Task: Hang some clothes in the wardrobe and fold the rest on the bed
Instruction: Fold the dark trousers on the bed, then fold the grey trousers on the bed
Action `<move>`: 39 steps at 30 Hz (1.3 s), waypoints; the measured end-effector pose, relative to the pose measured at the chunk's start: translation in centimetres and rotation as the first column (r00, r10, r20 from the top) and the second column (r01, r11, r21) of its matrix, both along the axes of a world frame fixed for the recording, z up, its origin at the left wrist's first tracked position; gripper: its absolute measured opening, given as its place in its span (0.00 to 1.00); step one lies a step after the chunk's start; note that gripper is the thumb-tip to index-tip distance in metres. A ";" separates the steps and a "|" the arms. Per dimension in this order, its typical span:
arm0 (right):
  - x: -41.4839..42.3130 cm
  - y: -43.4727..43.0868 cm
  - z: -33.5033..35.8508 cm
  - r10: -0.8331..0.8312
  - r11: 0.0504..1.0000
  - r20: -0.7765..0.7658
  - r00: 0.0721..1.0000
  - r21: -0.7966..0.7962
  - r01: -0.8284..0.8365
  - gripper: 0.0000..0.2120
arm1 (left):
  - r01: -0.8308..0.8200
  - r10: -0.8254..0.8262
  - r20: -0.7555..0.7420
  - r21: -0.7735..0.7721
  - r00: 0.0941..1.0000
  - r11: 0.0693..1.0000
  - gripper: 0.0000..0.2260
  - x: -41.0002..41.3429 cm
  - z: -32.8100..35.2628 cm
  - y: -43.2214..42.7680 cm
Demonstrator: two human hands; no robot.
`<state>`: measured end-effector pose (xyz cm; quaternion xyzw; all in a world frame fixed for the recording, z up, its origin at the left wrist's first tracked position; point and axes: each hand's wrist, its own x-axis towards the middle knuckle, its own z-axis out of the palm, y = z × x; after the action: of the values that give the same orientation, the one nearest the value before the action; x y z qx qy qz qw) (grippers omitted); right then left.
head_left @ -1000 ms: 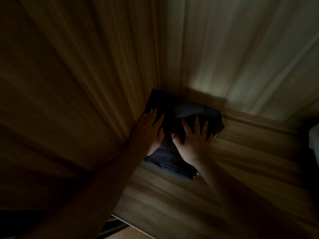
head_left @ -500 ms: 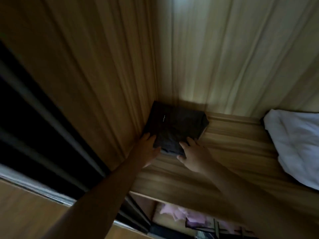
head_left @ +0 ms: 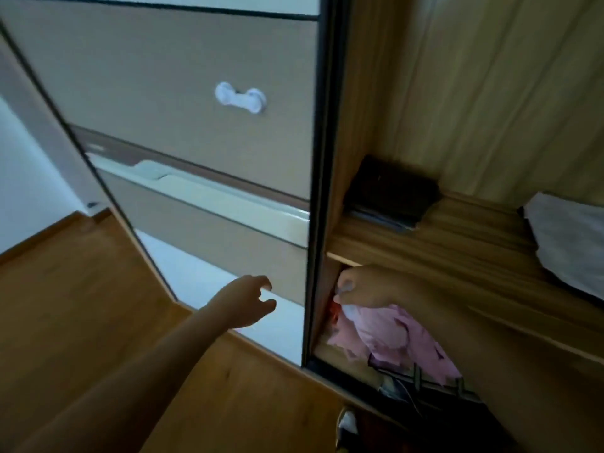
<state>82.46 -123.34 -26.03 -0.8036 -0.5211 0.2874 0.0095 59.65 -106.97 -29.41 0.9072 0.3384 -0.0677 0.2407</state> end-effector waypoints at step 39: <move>-87.9 46.1 -7.2 0.938 -0.344 -0.098 -0.333 -0.127 -0.930 0.22 | -0.910 0.894 -0.246 -0.089 -0.374 -0.405 0.23 -70.7 -6.3 2.7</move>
<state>-5.47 -77.24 -33.24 -0.0421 -0.9322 0.1930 -0.3033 -11.04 -104.32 -35.74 0.1807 0.9344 0.0914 0.2931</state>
